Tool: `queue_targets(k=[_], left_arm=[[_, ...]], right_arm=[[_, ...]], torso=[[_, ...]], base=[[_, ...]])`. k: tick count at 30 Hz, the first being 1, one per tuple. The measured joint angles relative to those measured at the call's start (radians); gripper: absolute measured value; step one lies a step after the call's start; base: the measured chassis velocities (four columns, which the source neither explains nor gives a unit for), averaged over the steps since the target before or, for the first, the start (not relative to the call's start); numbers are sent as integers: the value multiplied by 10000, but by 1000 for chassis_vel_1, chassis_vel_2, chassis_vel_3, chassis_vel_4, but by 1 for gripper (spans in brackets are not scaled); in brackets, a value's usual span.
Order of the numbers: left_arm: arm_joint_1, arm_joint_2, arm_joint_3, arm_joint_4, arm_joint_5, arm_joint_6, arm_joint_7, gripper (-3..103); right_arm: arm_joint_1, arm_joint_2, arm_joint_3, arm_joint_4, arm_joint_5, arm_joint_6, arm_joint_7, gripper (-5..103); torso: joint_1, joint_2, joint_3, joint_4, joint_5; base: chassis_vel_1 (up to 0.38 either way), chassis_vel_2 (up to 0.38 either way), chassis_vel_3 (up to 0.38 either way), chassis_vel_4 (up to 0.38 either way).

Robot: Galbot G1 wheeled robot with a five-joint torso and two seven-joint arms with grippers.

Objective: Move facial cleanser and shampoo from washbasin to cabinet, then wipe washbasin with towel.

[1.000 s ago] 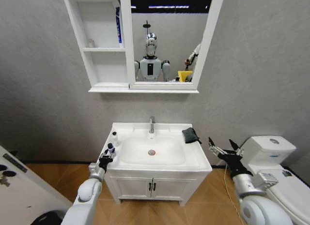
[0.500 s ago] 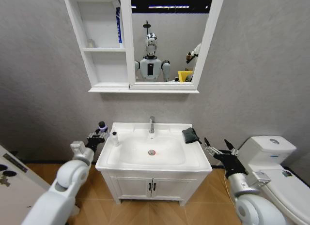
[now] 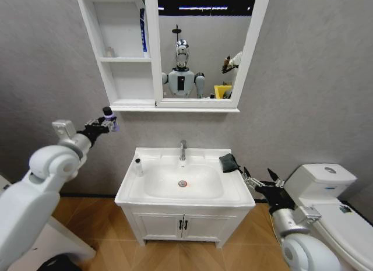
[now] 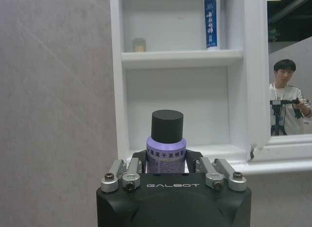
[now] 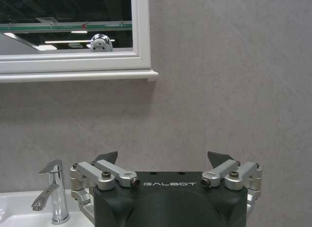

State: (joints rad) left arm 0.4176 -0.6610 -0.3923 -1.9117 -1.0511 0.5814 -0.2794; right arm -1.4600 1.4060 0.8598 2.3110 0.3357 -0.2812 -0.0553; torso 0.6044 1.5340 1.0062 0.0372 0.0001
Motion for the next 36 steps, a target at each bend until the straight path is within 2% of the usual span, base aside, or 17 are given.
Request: queue_targets(k=[2,3,5,10,12,19,21,25,28,29,33,36], left_arm=[[-1251,154,680,792,-112,56,343,42],[-1251,154,680,792,-112,56,343,42],[-2375,181,1484,1718,-370,216,692,42],[-3408,39,2272,2553,-911,651,734,42],[-4239,-279,2765,3117,-1230,886,705,42],[-5255,-842,3229,3802,-1474,1022,642,42],[-5899,-1298,3708,4504,-1150,1028,825,42],[-6273,-1705,4006,5023,-916,1023,917,42],[-6621,-2355,4288,5742,-506,994,935,42],[-6621,-2355,4288,5742,-506,994,935,42],[-6895,-3001,4499,6766,426,787,1066,42],[-6927,-3107,4535,6921,528,737,1070,42]], right_arm=[[2,33,-5,-70,-110,1,-12,100],[2,33,-5,-70,-110,1,-12,100],[22,46,-14,-127,-176,3,-20,100],[38,84,-25,-154,-252,4,-20,100],[-8,146,-29,-187,-342,31,-28,100],[-80,162,26,-318,-453,169,-62,100],[-15,156,29,-345,-457,172,-63,100],[10,160,25,-362,-456,171,-61,100],[8,176,69,-438,-441,206,-61,100],[8,176,69,-438,-441,206,-61,100],[-53,176,186,-498,-372,316,-64,100],[-60,173,198,-510,-365,338,-66,100]], torso=[[-1,0,0,1,-1],[-1,0,0,1,-1],[0,0,0,-1,-2],[0,-1,1,1,-2],[2,-2,1,-2,0],[-1,-1,-1,1,1],[-1,-1,0,2,0],[1,-1,0,-1,1],[0,-1,0,-2,2],[0,-1,0,-2,2],[0,-1,0,3,1],[0,-1,1,3,1]], base=[[0,0,0,0],[0,0,0,0],[0,0,0,0],[0,0,0,0],[0,0,0,0],[0,0,0,0],[0,0,0,0],[0,0,0,0],[0,0,0,0],[0,0,0,0],[0,0,0,0],[0,0,0,0]])
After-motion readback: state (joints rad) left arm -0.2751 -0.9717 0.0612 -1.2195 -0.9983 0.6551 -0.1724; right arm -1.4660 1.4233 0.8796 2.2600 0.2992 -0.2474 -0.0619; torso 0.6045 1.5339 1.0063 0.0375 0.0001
